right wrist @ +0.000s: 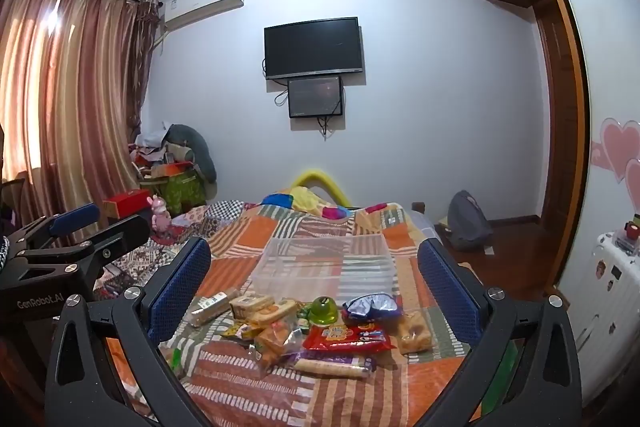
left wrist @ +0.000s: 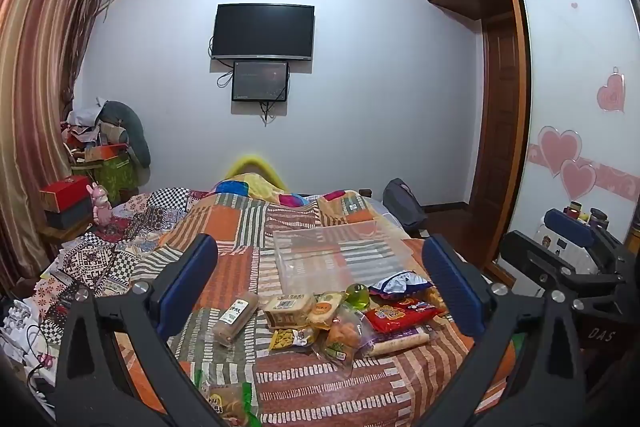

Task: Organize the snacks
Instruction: 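Move both tools toward the snacks piled on the bed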

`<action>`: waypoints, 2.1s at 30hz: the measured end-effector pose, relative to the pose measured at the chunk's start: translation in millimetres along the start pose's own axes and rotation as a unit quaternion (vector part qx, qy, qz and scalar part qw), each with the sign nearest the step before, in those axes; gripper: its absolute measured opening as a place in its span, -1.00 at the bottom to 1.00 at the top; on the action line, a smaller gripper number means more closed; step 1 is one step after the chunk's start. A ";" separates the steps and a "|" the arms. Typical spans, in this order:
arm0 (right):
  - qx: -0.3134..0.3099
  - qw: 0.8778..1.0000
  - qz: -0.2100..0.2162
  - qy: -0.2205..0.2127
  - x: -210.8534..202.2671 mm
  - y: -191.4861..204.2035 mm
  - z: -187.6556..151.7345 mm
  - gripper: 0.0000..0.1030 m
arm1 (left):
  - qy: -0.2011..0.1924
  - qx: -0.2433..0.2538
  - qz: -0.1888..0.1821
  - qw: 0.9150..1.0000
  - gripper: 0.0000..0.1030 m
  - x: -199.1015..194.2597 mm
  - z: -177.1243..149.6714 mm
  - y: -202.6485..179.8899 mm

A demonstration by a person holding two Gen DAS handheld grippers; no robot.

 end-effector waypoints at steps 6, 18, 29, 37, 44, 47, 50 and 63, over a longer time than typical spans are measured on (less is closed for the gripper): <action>0.000 1.000 -0.001 0.000 0.7 -0.1 -0.4 1.00 | 0.000 0.001 0.000 1.000 1.00 0.2 -0.1 -0.5; 0.000 1.000 0.001 0.001 1.3 1.8 -1.5 1.00 | 0.004 0.004 0.003 1.000 1.00 -7.3 0.0 -6.7; 0.001 1.000 0.001 0.001 1.6 3.1 -2.6 1.00 | 0.000 -0.002 0.004 1.000 1.00 0.7 -2.3 3.1; 0.002 1.000 0.002 0.002 2.1 3.1 -3.2 1.00 | -0.001 -0.001 0.006 1.000 1.00 -1.3 -1.2 6.3; 0.004 1.000 0.002 0.002 2.5 3.0 -3.4 1.00 | 0.002 -0.002 0.004 1.000 1.00 -0.9 -0.9 6.7; 0.007 1.000 0.005 0.003 4.4 1.5 -5.6 1.00 | 0.015 0.000 0.000 1.000 1.00 1.5 -3.9 5.1; 0.012 1.000 0.007 0.010 8.0 0.1 -9.2 0.97 | 0.016 0.006 -0.001 1.000 1.00 1.4 -6.0 6.2; 0.026 0.993 0.000 0.111 40.5 -20.3 -58.9 0.49 | 0.059 0.012 0.043 0.997 0.33 38.8 -31.1 70.4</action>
Point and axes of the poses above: each gripper's, at about its wrist camera, not at the fingertips, and x roughly the way its jaws point, y to its left, z to its top, the point moved 6 cm from there along x, roughly the way its jaws point, and after that the axes turned 7 degrees about -x, right-handed, at the moved point
